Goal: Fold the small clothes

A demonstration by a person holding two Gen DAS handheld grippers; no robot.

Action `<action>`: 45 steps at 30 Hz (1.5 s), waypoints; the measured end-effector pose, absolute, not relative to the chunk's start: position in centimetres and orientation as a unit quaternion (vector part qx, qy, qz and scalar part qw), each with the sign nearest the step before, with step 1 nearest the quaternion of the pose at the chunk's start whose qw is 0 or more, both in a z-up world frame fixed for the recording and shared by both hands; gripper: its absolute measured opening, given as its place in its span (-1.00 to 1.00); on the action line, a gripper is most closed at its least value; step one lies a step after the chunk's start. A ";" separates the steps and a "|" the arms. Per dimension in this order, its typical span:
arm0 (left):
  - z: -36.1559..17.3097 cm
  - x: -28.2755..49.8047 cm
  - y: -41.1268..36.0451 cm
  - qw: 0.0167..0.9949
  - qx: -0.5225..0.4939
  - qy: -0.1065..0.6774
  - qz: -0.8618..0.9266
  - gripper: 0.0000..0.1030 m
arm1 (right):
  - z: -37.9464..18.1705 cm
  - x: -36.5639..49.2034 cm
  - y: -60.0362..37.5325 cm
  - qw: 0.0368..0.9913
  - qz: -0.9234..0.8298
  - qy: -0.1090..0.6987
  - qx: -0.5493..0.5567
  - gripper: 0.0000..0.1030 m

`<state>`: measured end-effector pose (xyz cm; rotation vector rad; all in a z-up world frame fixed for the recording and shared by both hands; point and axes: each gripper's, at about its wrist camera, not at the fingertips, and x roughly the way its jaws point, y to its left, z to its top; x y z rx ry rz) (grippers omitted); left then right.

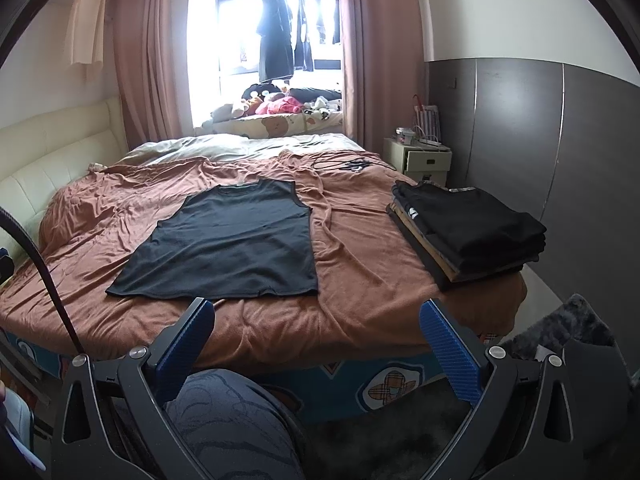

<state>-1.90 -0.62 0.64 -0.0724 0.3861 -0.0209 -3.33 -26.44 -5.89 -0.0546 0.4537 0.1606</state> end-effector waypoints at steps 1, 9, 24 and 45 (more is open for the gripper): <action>0.6 -1.9 -0.6 0.981 -0.036 0.191 -0.011 0.99 | -5.9 -3.3 -26.4 0.971 0.080 0.225 -0.028 0.99; 0.6 -2.1 -0.7 0.981 -0.037 0.192 -0.007 0.99 | -5.9 -3.6 -26.4 0.971 0.078 0.225 -0.031 0.99; 0.4 -2.7 0.8 0.981 -0.045 0.189 0.013 0.99 | -6.2 -2.9 -26.5 0.968 0.081 0.238 -0.029 0.99; -2.4 2.4 5.1 0.970 -0.055 0.233 0.034 0.99 | -7.4 3.3 -24.8 0.959 0.087 0.269 -0.038 0.99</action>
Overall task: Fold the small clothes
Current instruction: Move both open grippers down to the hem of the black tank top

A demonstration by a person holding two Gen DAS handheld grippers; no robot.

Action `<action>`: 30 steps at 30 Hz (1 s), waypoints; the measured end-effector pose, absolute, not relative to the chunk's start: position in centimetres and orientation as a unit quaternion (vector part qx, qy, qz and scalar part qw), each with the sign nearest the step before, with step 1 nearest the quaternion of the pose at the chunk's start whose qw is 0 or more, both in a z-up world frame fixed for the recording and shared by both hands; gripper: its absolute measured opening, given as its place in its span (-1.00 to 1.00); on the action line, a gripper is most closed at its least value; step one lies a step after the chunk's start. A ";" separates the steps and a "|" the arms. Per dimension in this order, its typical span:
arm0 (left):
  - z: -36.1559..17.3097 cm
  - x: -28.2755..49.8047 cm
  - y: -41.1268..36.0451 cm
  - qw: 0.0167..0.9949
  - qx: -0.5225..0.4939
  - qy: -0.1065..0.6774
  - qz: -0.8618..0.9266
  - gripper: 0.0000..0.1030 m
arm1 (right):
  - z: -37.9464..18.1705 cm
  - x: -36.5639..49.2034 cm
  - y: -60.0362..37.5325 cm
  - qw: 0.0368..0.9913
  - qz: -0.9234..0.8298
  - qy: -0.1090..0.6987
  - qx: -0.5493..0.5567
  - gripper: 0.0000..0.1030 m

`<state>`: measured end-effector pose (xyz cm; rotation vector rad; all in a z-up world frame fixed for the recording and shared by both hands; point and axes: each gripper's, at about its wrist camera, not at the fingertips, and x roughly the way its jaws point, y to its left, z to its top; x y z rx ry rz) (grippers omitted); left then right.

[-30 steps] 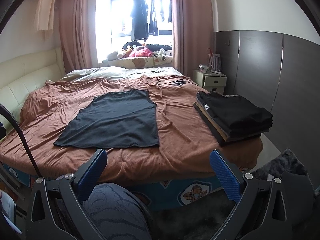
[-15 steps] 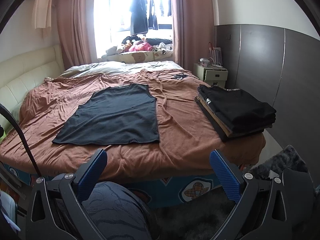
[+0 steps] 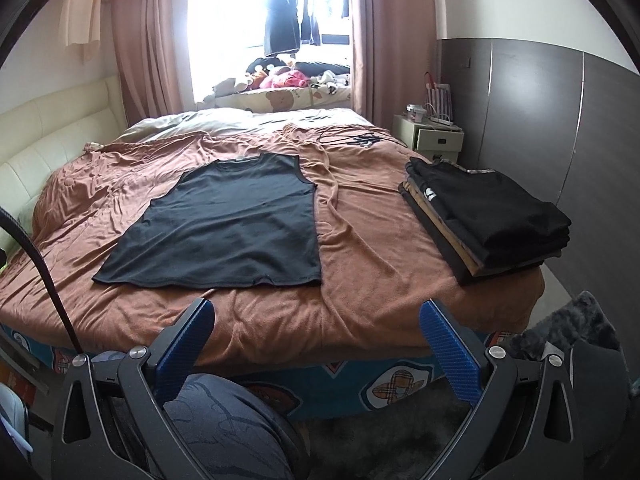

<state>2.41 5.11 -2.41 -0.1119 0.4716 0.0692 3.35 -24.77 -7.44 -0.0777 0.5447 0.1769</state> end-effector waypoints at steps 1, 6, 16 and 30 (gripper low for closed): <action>-2.6 2.8 5.3 0.969 -0.057 0.237 0.035 0.99 | -7.6 3.7 -24.7 0.958 0.087 0.269 -0.038 0.99; -3.8 4.6 6.5 0.964 -0.059 0.256 0.040 0.99 | -8.6 5.8 -24.3 0.954 0.088 0.284 -0.036 0.99; -6.1 7.3 11.0 0.955 -0.099 0.274 0.060 0.80 | -9.8 10.7 -23.5 0.944 0.090 0.316 -0.031 0.99; -11.1 12.4 16.9 0.923 -0.162 0.335 0.094 0.01 | -12.1 17.8 -23.1 0.921 0.108 0.373 -0.002 0.44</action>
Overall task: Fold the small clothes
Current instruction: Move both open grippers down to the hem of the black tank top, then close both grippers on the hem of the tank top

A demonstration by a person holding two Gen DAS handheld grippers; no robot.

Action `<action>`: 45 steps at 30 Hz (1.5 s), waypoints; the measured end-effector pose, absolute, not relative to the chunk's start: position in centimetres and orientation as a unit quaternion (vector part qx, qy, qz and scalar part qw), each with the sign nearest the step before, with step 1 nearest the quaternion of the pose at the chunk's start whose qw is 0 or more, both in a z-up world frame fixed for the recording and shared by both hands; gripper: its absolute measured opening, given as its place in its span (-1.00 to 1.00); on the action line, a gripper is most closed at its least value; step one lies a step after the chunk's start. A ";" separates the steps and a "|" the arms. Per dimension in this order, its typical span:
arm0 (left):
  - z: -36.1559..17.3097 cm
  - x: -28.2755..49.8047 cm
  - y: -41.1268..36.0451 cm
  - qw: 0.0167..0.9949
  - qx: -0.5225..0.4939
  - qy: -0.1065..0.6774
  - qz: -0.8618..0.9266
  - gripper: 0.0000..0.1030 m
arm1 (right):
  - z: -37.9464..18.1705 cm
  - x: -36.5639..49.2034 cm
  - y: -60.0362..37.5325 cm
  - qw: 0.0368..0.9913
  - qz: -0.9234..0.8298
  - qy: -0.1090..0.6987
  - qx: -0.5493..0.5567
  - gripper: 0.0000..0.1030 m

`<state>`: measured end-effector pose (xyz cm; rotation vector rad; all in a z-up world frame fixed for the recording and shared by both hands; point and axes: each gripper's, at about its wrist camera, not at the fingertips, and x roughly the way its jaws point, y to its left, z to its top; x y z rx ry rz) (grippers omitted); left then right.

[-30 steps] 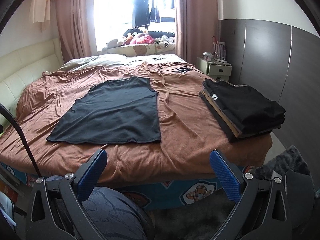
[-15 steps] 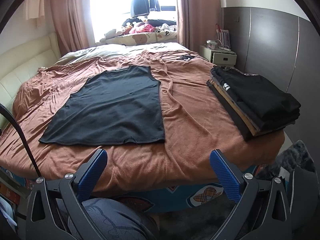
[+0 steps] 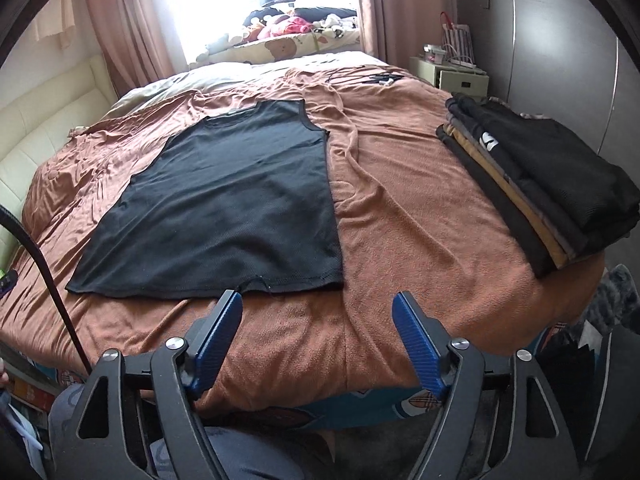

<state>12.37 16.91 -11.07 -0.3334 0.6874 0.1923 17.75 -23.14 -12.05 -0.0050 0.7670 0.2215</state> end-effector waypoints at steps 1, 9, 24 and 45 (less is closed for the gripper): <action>-11.4 12.7 17.1 0.921 -0.165 0.339 0.095 -0.02 | -12.2 18.2 -23.2 0.920 0.108 0.376 -0.001 0.42; -14.7 15.7 18.8 0.903 -0.180 0.375 0.106 -0.08 | -14.0 21.4 -23.5 0.913 0.097 0.397 0.016 0.38; -20.1 19.5 22.0 0.869 -0.205 0.435 0.121 -0.22 | -17.6 26.8 -23.6 0.888 0.077 0.451 0.047 0.23; -21.8 20.8 22.7 0.853 -0.249 0.446 0.102 -0.72 | -20.3 30.5 -24.6 0.876 0.144 0.445 0.116 -0.21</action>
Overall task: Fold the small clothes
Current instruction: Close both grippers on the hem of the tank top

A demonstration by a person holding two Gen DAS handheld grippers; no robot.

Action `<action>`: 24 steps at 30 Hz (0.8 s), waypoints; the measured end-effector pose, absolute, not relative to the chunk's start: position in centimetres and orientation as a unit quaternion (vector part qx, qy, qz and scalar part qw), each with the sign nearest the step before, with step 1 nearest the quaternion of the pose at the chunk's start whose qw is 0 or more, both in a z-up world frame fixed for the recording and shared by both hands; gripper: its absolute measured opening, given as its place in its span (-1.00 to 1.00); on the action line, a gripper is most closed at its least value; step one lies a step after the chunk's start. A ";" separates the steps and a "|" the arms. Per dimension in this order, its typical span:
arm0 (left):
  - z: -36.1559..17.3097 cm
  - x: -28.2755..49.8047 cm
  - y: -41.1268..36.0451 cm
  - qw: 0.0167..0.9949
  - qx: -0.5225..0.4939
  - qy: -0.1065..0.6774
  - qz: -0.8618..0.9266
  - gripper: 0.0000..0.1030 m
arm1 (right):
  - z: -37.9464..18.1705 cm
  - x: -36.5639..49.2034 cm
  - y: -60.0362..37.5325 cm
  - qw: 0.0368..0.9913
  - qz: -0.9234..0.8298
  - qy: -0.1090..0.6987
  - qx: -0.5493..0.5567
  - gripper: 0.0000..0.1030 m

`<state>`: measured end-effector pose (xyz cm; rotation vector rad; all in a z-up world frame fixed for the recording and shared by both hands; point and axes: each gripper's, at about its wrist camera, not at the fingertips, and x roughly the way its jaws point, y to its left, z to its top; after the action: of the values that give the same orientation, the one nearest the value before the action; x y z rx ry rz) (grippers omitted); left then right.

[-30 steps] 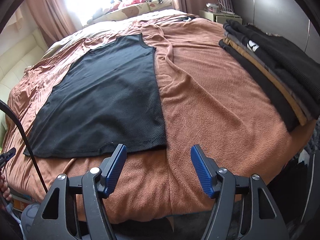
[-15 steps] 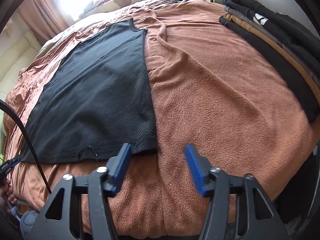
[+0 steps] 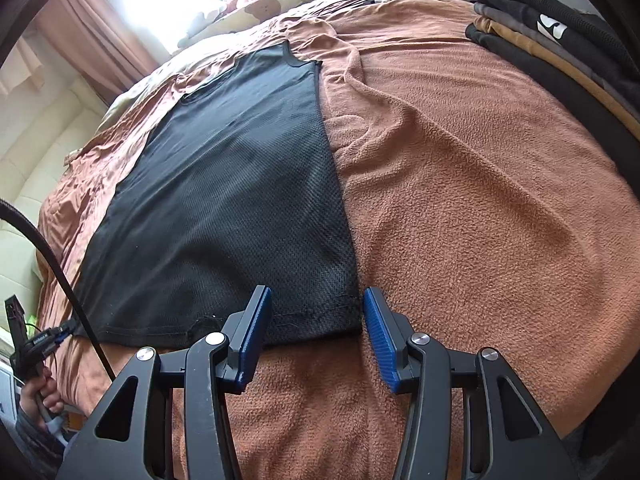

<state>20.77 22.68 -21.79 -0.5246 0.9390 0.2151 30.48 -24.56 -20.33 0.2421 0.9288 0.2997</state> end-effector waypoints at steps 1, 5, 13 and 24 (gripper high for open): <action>-21.7 20.8 22.7 0.853 -0.250 0.446 0.101 -0.81 | -20.6 30.6 -24.8 0.875 0.139 0.448 0.120 -0.33; -21.4 21.0 22.6 0.851 -0.250 0.448 0.114 -0.88 | -20.4 30.6 -25.2 0.869 0.135 0.454 0.141 -0.77; -18.5 19.9 22.4 0.867 -0.239 0.419 0.122 -0.90 | -18.1 29.1 -25.6 0.878 0.144 0.436 0.134 -0.97; -14.2 16.9 21.6 0.882 -0.229 0.394 0.118 -0.91 | -14.2 24.8 -26.1 0.899 0.149 0.396 0.110 -0.98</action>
<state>16.94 21.64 -14.20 -0.4769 0.8210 0.2451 24.78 -26.11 -14.24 0.2284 0.8201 0.3089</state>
